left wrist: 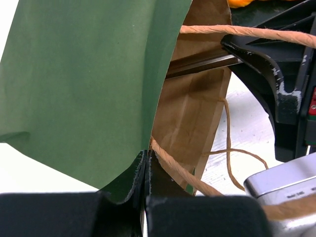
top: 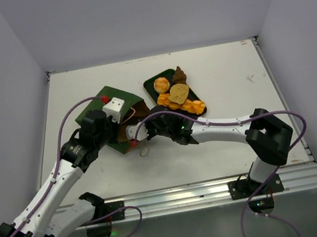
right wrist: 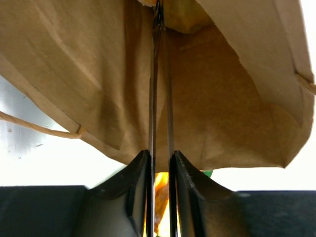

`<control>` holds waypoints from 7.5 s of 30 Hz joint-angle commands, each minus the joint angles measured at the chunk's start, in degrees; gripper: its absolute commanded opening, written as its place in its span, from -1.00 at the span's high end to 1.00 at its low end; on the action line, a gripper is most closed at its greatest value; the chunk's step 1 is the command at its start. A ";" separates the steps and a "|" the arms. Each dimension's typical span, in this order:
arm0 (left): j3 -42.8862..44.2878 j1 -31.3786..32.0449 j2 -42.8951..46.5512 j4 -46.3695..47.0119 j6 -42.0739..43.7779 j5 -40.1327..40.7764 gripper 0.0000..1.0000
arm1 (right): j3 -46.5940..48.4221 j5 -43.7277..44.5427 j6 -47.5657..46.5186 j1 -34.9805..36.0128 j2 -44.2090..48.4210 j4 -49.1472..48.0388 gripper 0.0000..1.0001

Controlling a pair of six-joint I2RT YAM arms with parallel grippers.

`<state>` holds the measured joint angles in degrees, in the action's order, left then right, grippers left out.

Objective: Take the fake bread out of the paper bag

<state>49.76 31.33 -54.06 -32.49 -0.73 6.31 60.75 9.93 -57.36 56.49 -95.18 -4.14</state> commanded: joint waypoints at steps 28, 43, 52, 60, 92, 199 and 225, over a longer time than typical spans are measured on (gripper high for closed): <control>0.25 0.31 3.53 1.20 3.63 -3.49 1.00 | -1.51 0.70 -7.67 2.84 1.57 -5.36 0.09; 0.60 0.40 3.97 0.50 4.07 -5.16 1.00 | -1.34 -0.88 -8.11 3.80 1.84 -1.48 0.08; 0.69 0.31 4.75 0.32 4.07 -7.45 1.00 | 0.77 2.98 -7.24 3.89 -1.41 -3.68 0.07; 0.43 0.31 5.11 0.06 3.98 -7.97 1.00 | 1.03 5.44 -6.45 3.89 -2.12 -4.56 0.06; -0.54 0.31 5.90 1.03 3.63 -9.73 1.00 | 5.17 8.17 -2.93 3.89 -6.16 0.89 0.30; -3.09 0.31 6.43 4.19 3.90 -14.48 1.00 | 5.70 10.19 1.11 5.91 -5.38 1.86 0.74; -5.37 0.22 5.55 10.43 1.96 -3.33 1.00 | -9.34 1.14 8.58 -1.29 25.38 16.97 1.00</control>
<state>44.53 31.31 -48.42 -26.28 2.13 -0.75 51.44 12.82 -51.20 57.06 -73.38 10.59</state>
